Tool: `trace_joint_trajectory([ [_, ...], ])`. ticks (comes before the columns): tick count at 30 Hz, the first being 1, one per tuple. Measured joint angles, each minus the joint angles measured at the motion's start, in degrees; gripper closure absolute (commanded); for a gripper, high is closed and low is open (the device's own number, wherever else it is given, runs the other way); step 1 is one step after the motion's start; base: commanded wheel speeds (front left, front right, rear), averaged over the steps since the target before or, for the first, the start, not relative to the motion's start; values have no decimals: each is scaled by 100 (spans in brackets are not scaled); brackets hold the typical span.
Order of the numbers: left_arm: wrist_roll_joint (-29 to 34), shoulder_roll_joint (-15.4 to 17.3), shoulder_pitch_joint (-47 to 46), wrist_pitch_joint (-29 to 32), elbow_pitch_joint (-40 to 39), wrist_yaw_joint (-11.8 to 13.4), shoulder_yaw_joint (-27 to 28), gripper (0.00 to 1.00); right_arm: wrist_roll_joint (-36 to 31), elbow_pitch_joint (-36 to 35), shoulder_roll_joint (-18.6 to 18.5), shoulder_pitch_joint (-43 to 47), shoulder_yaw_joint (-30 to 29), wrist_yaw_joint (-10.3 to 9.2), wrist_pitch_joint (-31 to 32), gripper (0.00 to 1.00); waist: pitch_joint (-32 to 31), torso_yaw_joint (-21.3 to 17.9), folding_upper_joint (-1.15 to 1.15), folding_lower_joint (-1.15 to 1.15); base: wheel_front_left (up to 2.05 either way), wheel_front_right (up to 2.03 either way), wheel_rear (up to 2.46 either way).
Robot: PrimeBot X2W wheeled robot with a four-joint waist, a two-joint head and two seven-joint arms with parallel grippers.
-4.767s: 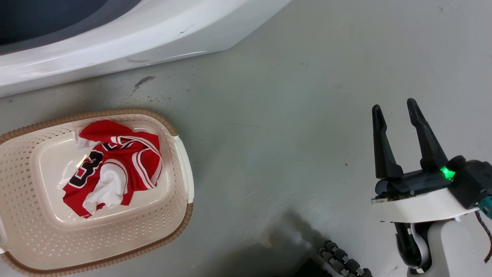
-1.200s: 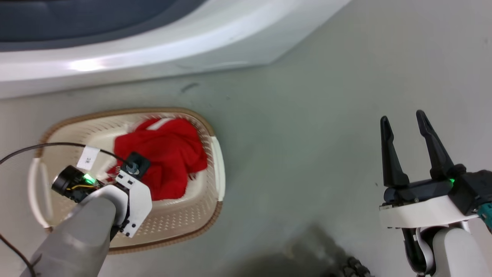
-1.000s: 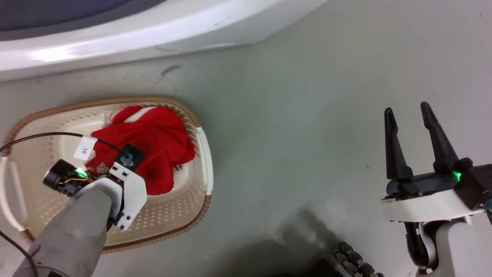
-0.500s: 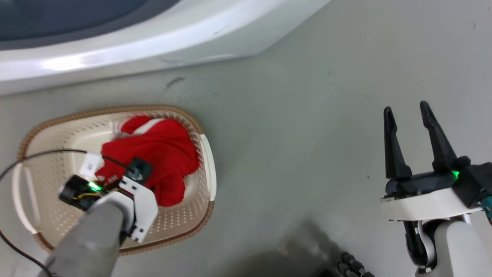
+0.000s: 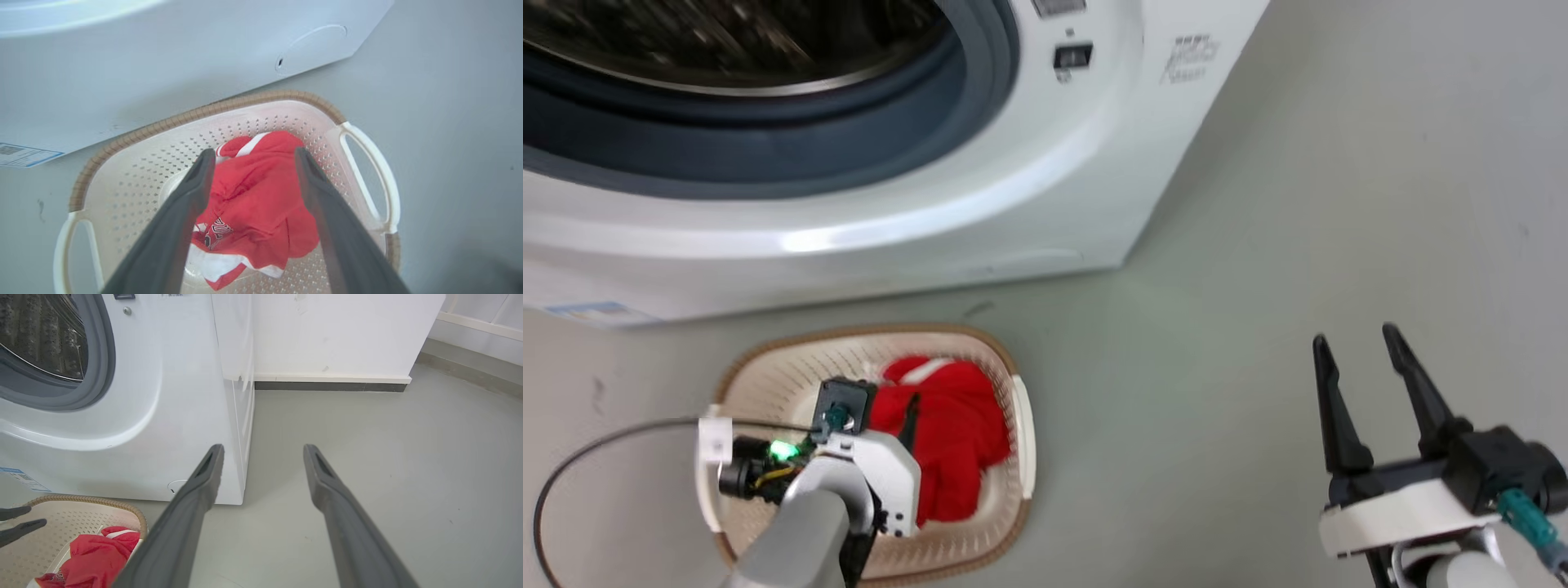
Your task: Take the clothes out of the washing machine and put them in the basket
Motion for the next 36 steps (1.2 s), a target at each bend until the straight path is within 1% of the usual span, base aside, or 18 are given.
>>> trace_joint_trajectory([
  [5, 290, 115, 988, 0, -1374, 485, 706, 0, -123, 47, 0, 315, 41, 0, 0, 0, -634, 220, 0, -1, 0, 0, 0],
  [8, 568, 71, 1451, 0, -2243, 697, 1210, 0, -166, 67, -1, 513, 19, 0, 0, 0, -987, 360, 0, -1, 0, 0, 0],
  [12, 995, -14, 2197, 0, -3143, 888, 1777, 0, -211, 96, 0, 727, 9, 0, 0, 0, -1416, 545, 0, -1, 0, 0, 0],
  [17, 1428, -259, 2869, 0, -4102, 1013, 2419, 0, -229, 107, -2, 982, -14, 0, 0, 0, -1903, 754, 0, -1, 0, 0, 0],
  [21, 1682, -491, 3300, 0, -4762, 992, 2861, 0, -226, 80, -1, 1097, -18, 0, 0, 0, -2215, 895, 0, -1, 0, 0, 0],
  [25, 1930, -676, 3572, 0, -5287, 895, 3127, 0, -207, 11, -1, 1134, -21, 0, 0, 0, -2406, 1005, 0, -1, 0, 0, 0],
  [26, 1930, -676, 3572, 0, -5287, 895, 3127, 0, -207, 11, -1, 1134, -21, 0, 0, 0, -2406, 1005, 0, -1, 0, 0, 0],
  [27, 2042, -738, 3701, -1, -5470, 840, 3210, 0, -191, -30, -1, 1167, -41, 0, 0, 0, -2484, 1037, 0, 0, 0, 0, 0],
  [30, 2153, -827, 3872, -1, -5673, 732, 3264, 0, -147, -78, -1, 1227, -69, 0, 0, 0, -2578, 1067, 0, 0, 0, 0, 0],
  [36, 2237, -932, 4197, 0, -5755, 519, 3372, 0, -88, -169, -1, 1377, -92, 0, 0, 0, -2736, 1083, 0, 0, 0, 0, 0],
])
